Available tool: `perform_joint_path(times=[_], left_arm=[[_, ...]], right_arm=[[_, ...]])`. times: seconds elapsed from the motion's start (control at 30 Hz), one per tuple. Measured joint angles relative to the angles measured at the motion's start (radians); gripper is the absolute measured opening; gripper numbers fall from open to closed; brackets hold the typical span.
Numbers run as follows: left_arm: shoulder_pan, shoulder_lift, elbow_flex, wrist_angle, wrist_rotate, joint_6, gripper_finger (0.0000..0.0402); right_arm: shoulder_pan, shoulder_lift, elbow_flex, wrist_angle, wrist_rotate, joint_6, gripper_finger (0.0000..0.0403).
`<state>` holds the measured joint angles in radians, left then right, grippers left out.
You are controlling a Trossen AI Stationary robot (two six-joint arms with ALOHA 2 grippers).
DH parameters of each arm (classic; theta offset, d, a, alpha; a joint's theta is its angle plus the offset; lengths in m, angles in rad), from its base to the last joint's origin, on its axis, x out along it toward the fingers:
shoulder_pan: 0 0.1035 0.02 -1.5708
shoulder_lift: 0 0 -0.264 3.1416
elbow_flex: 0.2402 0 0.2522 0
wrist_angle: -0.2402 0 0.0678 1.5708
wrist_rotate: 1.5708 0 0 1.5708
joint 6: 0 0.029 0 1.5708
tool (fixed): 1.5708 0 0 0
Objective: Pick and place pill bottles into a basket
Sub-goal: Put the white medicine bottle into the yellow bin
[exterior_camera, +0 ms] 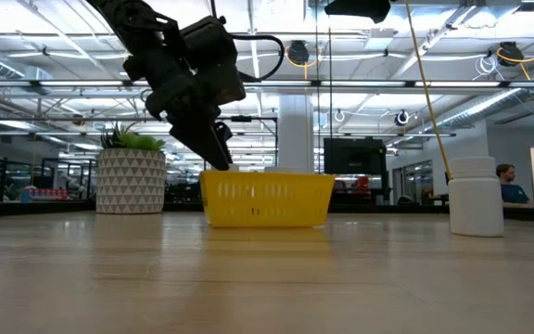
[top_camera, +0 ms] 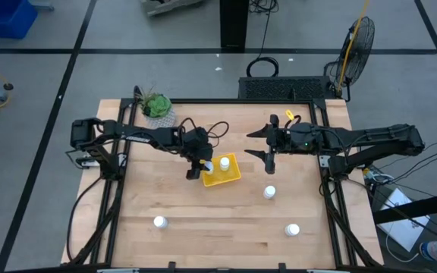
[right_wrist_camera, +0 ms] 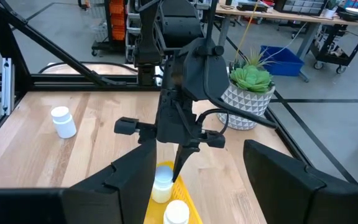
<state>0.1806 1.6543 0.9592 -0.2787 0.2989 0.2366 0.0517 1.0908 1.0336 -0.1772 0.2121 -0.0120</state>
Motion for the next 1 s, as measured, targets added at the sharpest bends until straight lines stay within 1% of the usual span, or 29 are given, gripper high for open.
perform_joint_path(times=[0.37, 0.43, 0.57, 0.67, 0.73, 0.83, 0.9, 1.0], left_arm=[[-0.012, -0.005, -0.001, 0.006, -0.01, -0.029, 0.0161], [-0.02, -0.006, -0.004, 0.029, -0.013, -0.036, 0.0196], [-0.028, -0.026, -0.004, 0.087, -0.015, -0.037, 0.0288], [-0.027, -0.049, -0.005, 0.101, -0.04, -0.069, 0.0334], [-0.028, -0.069, -0.003, 0.128, -0.062, -0.086, 0.0353], [-0.029, -0.114, -0.003, 0.114, -0.063, -0.11, 0.0369], [-0.033, -0.157, -0.003, 0.075, -0.043, -0.12, 0.0375], [-0.055, -0.23, -0.001, -0.002, 0.018, -0.143, 0.0376]], right_arm=[[0.0, 0.0, 0.0, 0.0, 0.0, 0.0, 0.0233], [0.0, 0.0, 0.0, 0.0, 0.0, 0.0, 0.0233], [0.0, 0.0, 0.0, 0.0, 0.0, 0.0, 0.0233], [0.0, 0.0, 0.0, -0.002, 0.0, 0.0, 0.0233], [0.0, 0.0, 0.0, -0.005, 0.0, 0.0, 0.0233], [0.0, 0.0, -0.001, -0.013, 0.0, 0.0, 0.0233], [0.0, 0.0, -0.001, -0.021, 0.001, 0.001, 0.0233], [0.0, 0.0, -0.001, -0.025, 0.001, 0.001, 0.0233]])
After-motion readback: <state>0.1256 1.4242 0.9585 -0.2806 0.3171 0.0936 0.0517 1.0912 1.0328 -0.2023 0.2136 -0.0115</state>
